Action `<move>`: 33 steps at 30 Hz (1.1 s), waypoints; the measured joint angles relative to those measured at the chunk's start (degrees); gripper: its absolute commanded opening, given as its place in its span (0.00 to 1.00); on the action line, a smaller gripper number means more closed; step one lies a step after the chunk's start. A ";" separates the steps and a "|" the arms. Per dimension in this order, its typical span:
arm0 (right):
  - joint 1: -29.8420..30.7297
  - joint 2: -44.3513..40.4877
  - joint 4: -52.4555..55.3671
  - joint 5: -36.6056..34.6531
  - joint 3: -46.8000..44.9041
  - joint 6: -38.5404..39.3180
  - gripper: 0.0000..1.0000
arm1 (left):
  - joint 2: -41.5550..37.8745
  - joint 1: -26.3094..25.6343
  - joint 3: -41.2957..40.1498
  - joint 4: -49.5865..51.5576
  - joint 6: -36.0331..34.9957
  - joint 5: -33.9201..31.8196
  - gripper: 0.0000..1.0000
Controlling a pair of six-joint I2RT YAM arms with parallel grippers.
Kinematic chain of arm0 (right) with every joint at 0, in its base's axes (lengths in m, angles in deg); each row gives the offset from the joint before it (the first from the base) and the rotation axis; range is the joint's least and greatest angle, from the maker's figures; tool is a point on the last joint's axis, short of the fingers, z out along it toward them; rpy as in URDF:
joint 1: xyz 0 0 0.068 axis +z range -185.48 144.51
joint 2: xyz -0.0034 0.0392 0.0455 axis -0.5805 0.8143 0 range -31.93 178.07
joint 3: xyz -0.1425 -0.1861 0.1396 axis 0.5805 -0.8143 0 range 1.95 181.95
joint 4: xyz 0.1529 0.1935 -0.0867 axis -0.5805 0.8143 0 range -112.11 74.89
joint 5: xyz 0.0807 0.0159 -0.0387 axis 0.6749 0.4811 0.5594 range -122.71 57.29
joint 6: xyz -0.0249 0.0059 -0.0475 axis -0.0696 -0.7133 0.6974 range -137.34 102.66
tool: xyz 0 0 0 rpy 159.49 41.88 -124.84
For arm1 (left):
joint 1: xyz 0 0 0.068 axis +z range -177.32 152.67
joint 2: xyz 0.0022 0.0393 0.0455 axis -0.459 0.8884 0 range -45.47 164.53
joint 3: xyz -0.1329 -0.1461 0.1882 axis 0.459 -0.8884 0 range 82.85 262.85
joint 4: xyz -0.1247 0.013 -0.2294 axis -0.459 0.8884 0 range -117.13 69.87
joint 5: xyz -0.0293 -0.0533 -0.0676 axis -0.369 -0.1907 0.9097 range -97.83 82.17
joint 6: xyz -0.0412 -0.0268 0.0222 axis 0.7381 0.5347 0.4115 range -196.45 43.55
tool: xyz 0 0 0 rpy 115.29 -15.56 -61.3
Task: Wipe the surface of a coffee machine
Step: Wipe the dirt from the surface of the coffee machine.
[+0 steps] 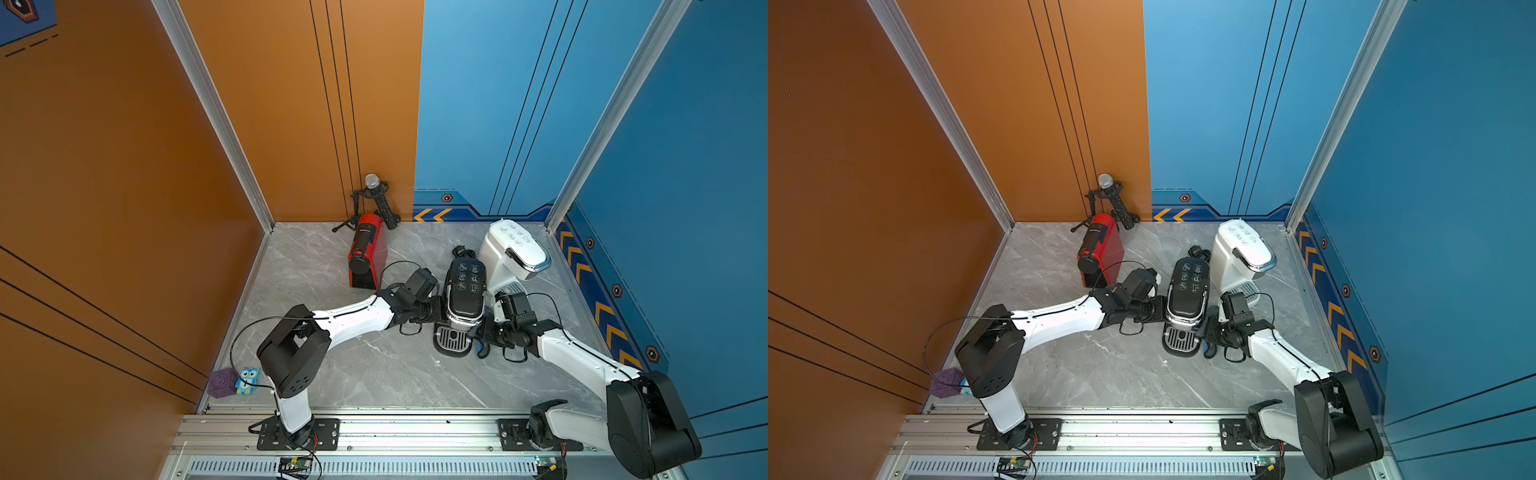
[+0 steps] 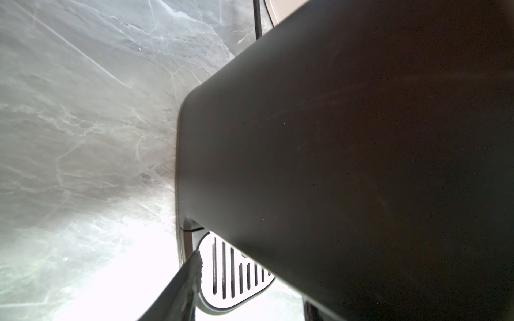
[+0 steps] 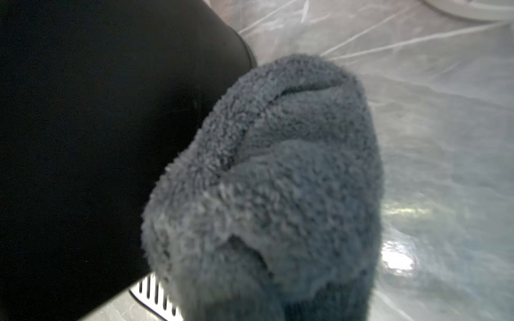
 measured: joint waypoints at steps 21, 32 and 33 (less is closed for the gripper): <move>-9.11 1.73 12.41 5.35 37.70 8.72 0.13 | -6.73 -0.48 -4.76 -0.50 0.09 -0.68 0.52; -8.11 21.09 12.31 6.27 46.75 8.72 0.13 | -20.50 -6.84 -17.77 0.39 -0.02 -1.97 0.53; -8.00 21.42 12.31 6.27 47.12 8.72 0.13 | -20.46 -8.26 -18.34 0.50 -0.15 -2.19 0.53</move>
